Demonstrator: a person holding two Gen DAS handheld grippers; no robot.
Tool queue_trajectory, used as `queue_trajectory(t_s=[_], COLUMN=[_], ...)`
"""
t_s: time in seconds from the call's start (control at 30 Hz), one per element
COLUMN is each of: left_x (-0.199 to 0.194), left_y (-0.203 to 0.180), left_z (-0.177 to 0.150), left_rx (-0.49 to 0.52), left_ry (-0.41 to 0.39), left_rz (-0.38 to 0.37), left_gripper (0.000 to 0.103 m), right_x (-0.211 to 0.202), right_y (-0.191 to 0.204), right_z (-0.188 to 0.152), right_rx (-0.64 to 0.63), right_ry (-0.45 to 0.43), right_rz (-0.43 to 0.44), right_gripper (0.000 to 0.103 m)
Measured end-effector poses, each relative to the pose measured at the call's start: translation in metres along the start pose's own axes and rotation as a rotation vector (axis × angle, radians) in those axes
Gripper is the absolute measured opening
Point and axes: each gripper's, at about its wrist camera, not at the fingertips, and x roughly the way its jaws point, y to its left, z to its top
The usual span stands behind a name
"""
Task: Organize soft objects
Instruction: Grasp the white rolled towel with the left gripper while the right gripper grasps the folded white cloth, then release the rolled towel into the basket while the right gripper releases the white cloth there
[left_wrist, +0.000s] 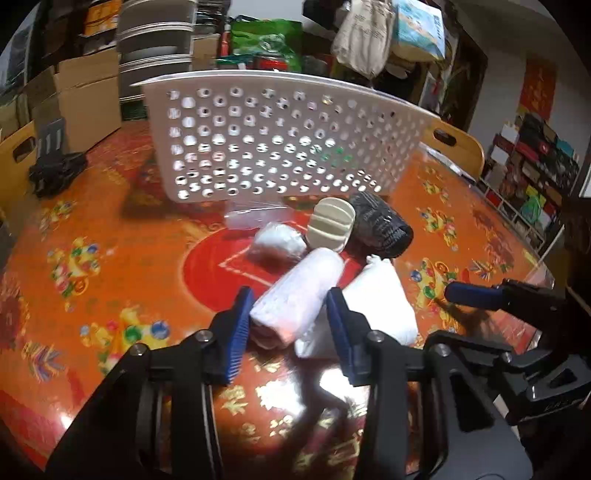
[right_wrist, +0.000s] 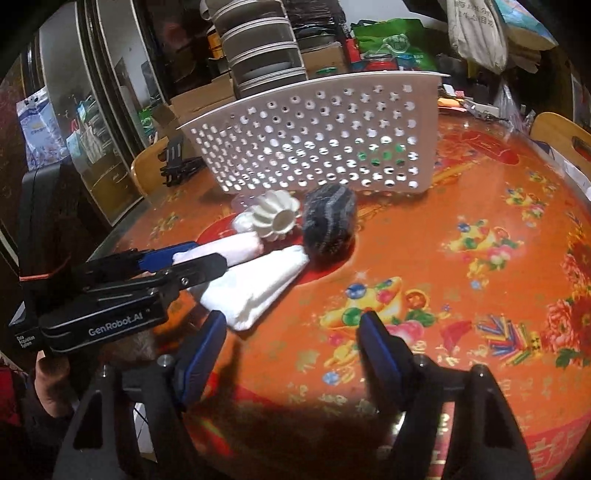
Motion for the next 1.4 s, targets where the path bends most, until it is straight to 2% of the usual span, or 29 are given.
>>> queue_trajectory(t_s=[0.17,0.3,0.4,0.47,0.5,0.57,0.63,0.9,1.07,1.4], left_x=[-0.012,-0.022,-0.026,-0.028,-0.028,-0.027,-0.025,-0.017,-0.023,-0.062], left_y=[0.018,0.026,0.029,0.03,0.03,0.028,0.024,0.019,0.013,0.006], left_z=[-0.01,-0.017,-0.021,-0.023,-0.024,-0.025,-0.025,-0.024,-0.024,-0.008], left_rx=[-0.044,-0.048,-0.042,-0.032,-0.03,-0.007,0.012,0.027,0.043,0.033], left_ry=[-0.009,-0.019,-0.022,-0.026,-0.026,-0.022,-0.007,0.006,-0.031,-0.138], left_rz=[0.027,0.039,0.042,0.042,0.043,0.052,0.059,0.058,0.069,0.063], left_gripper=[0.035,0.034,0.034,0.033,0.033,0.034,0.034,0.032,0.03,0.03], right_x=[0.008,0.021,0.026,0.03,0.032,0.033,0.031,0.014,0.006,-0.025], right_y=[0.019,0.031,0.036,0.041,0.044,0.044,0.044,0.033,0.026,0.01], right_z=[0.002,0.005,0.009,0.01,0.011,0.011,0.01,0.006,0.005,0.013], right_rx=[-0.031,-0.057,-0.066,-0.089,-0.097,-0.103,-0.106,-0.098,-0.085,-0.071], right_ry=[0.003,0.013,0.02,0.024,0.026,0.028,0.025,-0.003,-0.018,-0.082], right_rz=[0.049,0.049,0.044,0.021,0.015,0.015,0.015,0.001,0.003,-0.004], right_gripper=[0.075,0.072,0.06,0.037,0.032,0.024,0.02,0.018,0.018,0.018])
